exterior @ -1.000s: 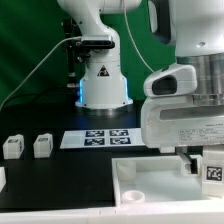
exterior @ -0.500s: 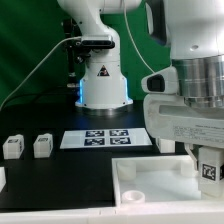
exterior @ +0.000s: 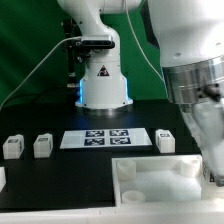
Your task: Assemble one leg
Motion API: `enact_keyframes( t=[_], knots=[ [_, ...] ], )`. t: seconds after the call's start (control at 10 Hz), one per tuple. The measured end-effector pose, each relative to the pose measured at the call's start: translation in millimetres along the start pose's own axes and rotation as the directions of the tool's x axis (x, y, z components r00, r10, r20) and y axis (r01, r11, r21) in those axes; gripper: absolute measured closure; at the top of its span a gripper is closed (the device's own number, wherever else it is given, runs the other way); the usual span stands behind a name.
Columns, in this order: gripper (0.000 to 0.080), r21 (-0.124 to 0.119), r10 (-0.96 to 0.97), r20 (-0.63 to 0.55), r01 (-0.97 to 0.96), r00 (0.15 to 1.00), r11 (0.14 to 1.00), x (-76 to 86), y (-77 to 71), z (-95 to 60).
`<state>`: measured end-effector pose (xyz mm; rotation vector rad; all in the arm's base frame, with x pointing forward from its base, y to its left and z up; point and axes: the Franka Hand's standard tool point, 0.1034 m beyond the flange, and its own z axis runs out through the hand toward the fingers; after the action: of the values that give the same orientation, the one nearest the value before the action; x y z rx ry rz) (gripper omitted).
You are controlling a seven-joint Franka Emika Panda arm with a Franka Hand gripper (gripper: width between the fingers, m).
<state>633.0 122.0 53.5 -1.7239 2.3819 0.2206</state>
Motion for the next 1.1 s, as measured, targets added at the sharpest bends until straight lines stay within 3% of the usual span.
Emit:
enact_keyframes(
  t=[0.1, 0.2, 0.4, 0.5, 0.6, 0.7, 0.8, 1.0, 1.1],
  knots=[
    [0.0524, 0.010, 0.077, 0.005, -0.077, 0.997, 0.997, 0.2, -0.7, 0.0],
    [0.0523, 0.010, 0.023, 0.004, -0.023, 1.000, 1.000, 0.5, -0.4, 0.4],
    [0.0204, 0.000, -0.108, 0.004, 0.108, 0.994, 0.994, -1.2, 2.5, -0.1],
    [0.0166, -0.019, -0.324, -0.012, 0.323, 0.946, 0.946, 0.0, 5.5, 0.4],
    [0.0152, -0.054, -0.596, -0.043, 0.594, 0.802, 0.803, 0.2, 8.6, 1.1],
    [0.0152, -0.057, -0.732, -0.038, 0.729, 0.681, 0.682, 1.5, 6.8, 1.1],
    [0.0150, -0.061, -0.795, -0.033, 0.793, 0.606, 0.607, 2.7, 6.2, 0.9],
    [0.0151, -0.069, -0.925, -0.017, 0.923, 0.379, 0.380, 3.5, 5.9, 0.9],
    [0.0151, -0.092, -0.981, -0.008, 0.977, 0.195, 0.195, 4.2, 3.4, -1.1]
  ],
)
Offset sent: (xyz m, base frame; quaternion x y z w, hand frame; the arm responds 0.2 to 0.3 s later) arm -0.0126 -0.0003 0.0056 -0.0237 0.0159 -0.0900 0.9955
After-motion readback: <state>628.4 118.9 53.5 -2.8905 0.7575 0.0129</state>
